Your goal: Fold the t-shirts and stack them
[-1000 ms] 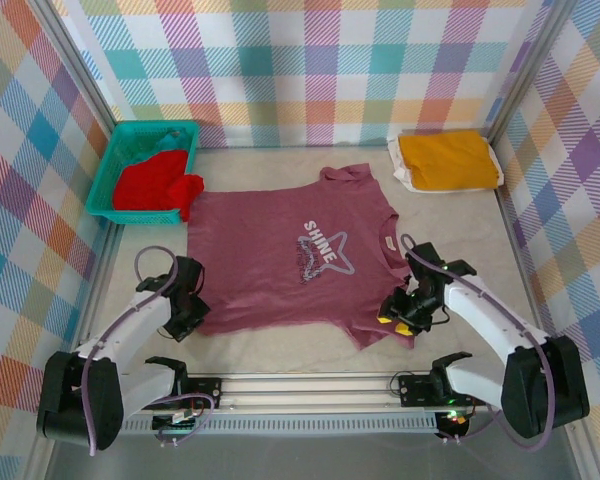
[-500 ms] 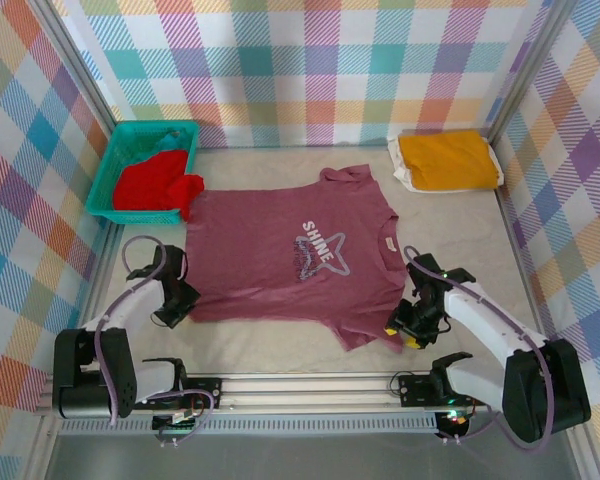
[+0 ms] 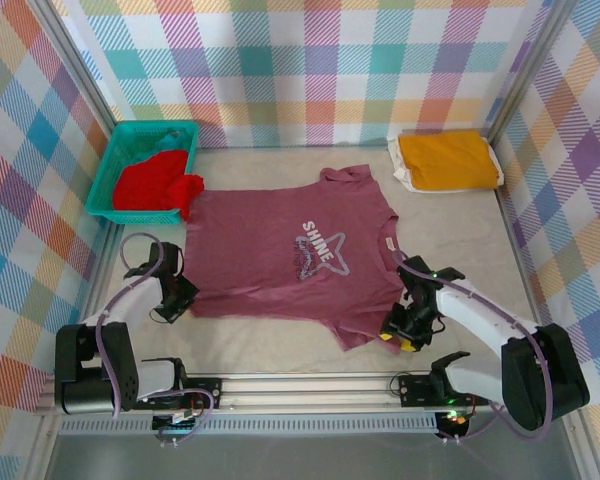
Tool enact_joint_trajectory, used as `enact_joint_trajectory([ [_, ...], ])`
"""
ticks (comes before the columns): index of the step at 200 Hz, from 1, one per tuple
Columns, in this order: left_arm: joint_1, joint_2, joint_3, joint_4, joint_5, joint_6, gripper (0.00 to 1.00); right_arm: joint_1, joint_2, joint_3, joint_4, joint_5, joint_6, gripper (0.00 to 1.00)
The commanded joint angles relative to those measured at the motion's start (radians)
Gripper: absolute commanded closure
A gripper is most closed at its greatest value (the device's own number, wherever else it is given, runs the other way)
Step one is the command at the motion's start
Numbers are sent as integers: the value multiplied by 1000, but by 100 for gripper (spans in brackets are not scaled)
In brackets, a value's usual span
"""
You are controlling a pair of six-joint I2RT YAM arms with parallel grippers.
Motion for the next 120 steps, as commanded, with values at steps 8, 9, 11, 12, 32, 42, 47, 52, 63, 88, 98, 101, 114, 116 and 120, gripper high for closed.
enact_joint_trajectory([
  [8, 18, -5, -4, 0, 27, 15, 100, 13, 8, -40, 79, -46, 58, 53],
  [9, 19, -6, -4, 1, 27, 15, 100, 13, 9, -41, 82, -46, 59, 53],
  [11, 18, -6, -4, 2, 27, 15, 100, 13, 12, -46, 89, -44, 62, 53],
  [12, 17, -6, -4, 2, 27, 16, 100, 12, 13, -47, 91, -43, 64, 53],
  [32, 19, -6, -3, 3, 30, 19, 100, 16, 1, -58, 121, -16, 83, 58],
  [42, 19, -9, -1, 0, 37, 20, 100, 17, -14, -58, 111, -1, 93, 59],
  [47, 19, -10, -1, 0, 40, 21, 100, 16, -19, -60, 103, 2, 95, 59],
  [52, 20, -13, -1, -1, 42, 20, 100, 16, -24, -60, 96, 2, 97, 59],
  [63, 20, -17, -3, -5, 42, 22, 100, 17, -38, -67, 98, -7, 103, 66],
  [88, 20, -28, -4, -13, 49, 18, 100, 18, -73, -38, 46, 15, 115, 84],
  [98, 20, -37, -4, -18, 56, 12, 100, 17, -93, -12, 12, 24, 110, 91],
  [101, 20, -41, -5, -20, 58, 10, 100, 16, -98, -8, 6, 24, 110, 92],
  [114, 20, -60, -6, -26, 71, -1, 100, 15, -121, 38, -40, 39, 102, 100],
  [116, 20, -63, -6, -29, 73, -2, 100, 15, -124, 46, -46, 42, 100, 100],
  [120, 21, -71, -4, -34, 74, -6, 100, 12, -127, 60, -56, 44, 98, 100],
])
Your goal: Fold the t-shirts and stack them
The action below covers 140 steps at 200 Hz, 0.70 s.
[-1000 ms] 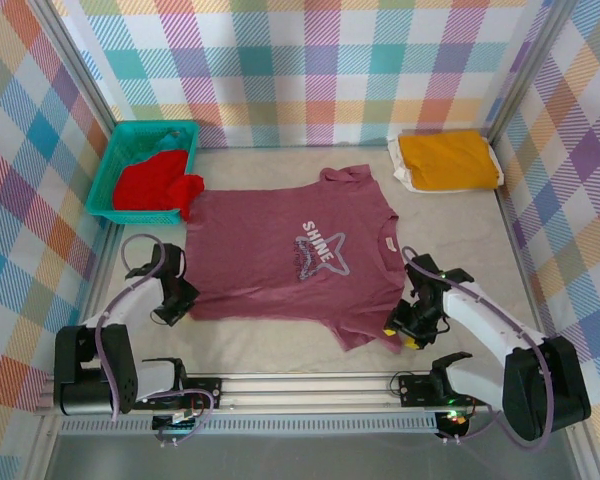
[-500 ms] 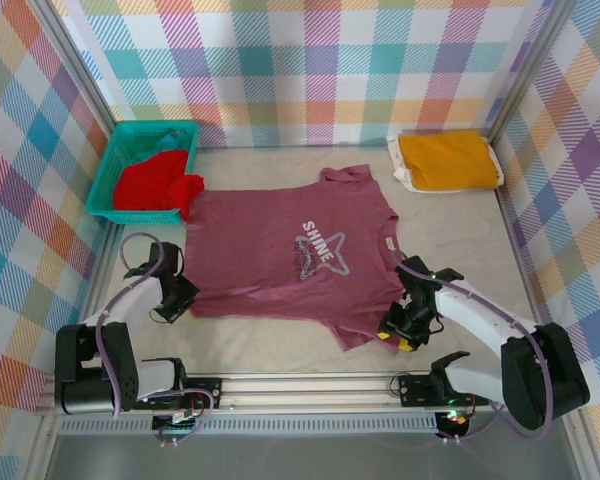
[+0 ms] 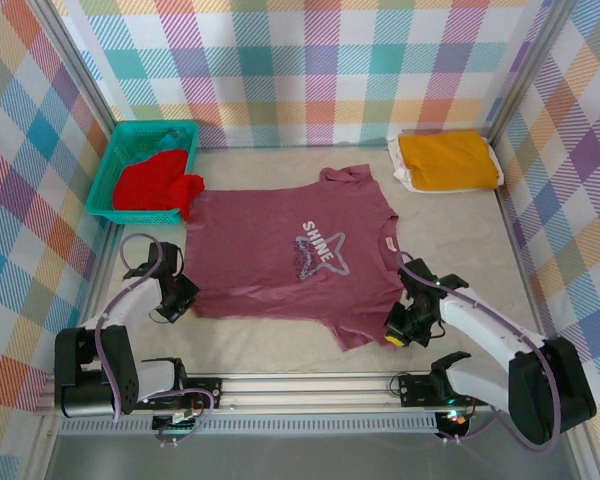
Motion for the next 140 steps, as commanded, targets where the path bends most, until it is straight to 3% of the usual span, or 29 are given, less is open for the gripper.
enact_joint_trajectory([
  [1, 17, -47, -4, -34, 33, -8, 100, 0, -39, 94, -98, 30, -3, 100],
  [31, 18, -111, 11, -95, 63, -31, 100, -35, -70, 154, -133, -27, -3, 100],
  [89, 18, -273, 14, -201, 156, -100, 100, -224, -167, 268, -185, -181, -66, 100],
  [140, 19, -480, 27, -347, 138, -151, 100, -306, -234, 306, -225, -277, -112, 100],
])
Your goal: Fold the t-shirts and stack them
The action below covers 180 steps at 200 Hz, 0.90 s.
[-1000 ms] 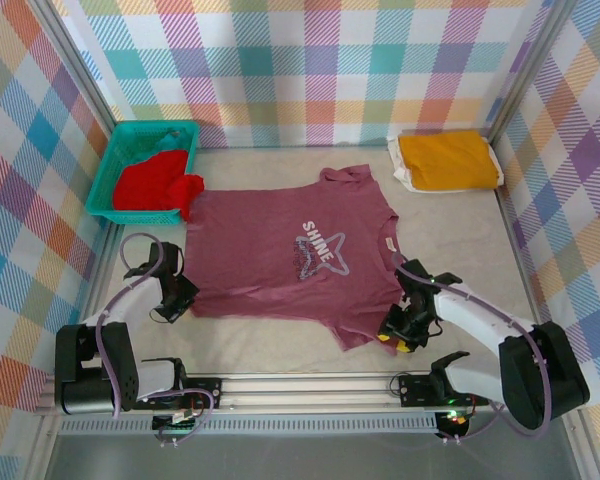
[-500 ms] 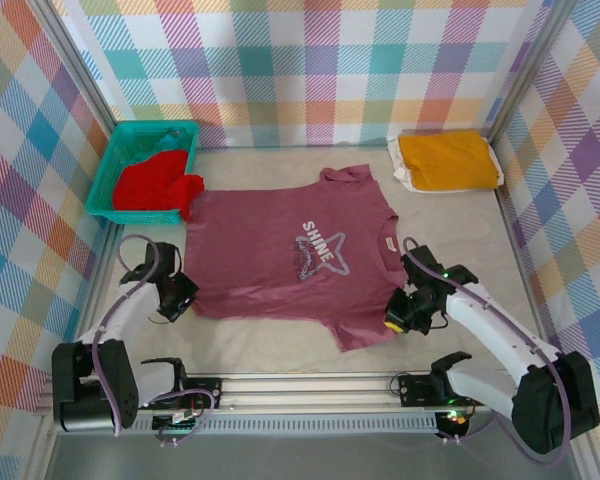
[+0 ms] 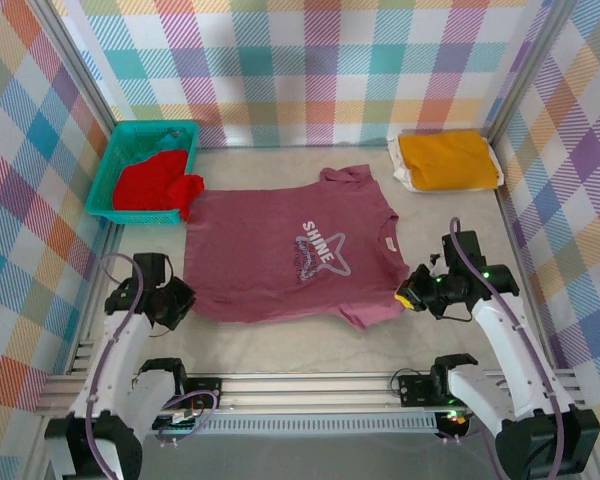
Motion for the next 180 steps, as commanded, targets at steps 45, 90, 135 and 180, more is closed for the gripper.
enact_joint_trajectory([
  [45, 19, -148, 42, -161, -8, -44, 100, -57, -20, 144, -95, -13, -112, 100],
  [90, 28, 32, 97, -25, -14, 9, 100, -63, 106, 164, 72, -22, -128, 100],
  [135, 42, 255, 191, 76, -38, 98, 100, -62, 294, 225, 179, 1, -172, 100],
  [180, 58, 392, 228, 126, -67, 158, 100, -62, 415, 298, 211, 31, -198, 100],
])
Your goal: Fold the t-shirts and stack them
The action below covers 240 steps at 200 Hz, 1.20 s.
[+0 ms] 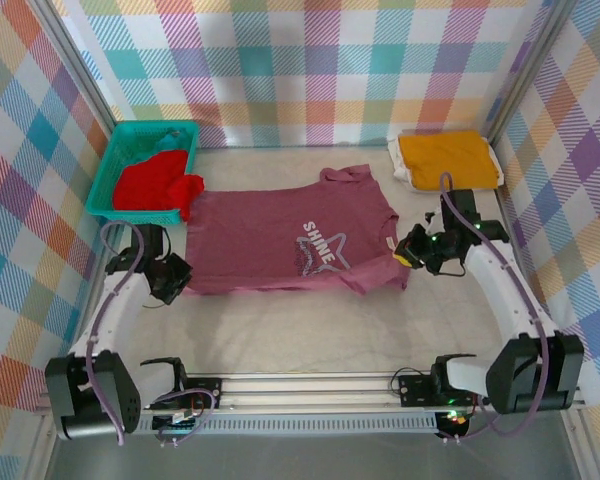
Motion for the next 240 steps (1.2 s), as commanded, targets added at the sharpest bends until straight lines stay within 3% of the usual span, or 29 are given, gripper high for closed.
enact_joint_trajectory([
  [1, 19, 47, 44, 27, -40, 66, 100, -6, 41, 60, 38, 23, -44, 100],
  [70, 22, 234, 185, 47, -89, 158, 100, -4, 208, 156, 115, 12, -46, 98],
  [91, 23, 347, 262, 75, -113, 179, 73, -5, 305, 237, 147, 8, -34, 95],
  [104, 24, 421, 327, 94, -156, 189, 60, -4, 389, 311, 182, 2, -17, 86],
  [125, 24, 528, 462, 66, -192, 204, 50, -7, 533, 490, 119, -13, -40, 71],
  [137, 19, 535, 505, 47, -168, 214, 49, -7, 546, 529, 110, -31, -50, 71],
  [172, -45, 288, 343, 51, -247, 204, 51, 14, 324, 296, 179, -12, -74, 68],
  [193, -73, 139, 177, 86, -198, 200, 51, 63, 202, 106, 183, 22, -81, 66],
  [214, -114, 75, 84, 98, -142, 210, 54, 112, 161, -25, 194, 20, -67, 66],
  [240, -193, 71, 56, 112, -156, 213, 55, 163, 188, -105, 266, -13, -24, 65],
])
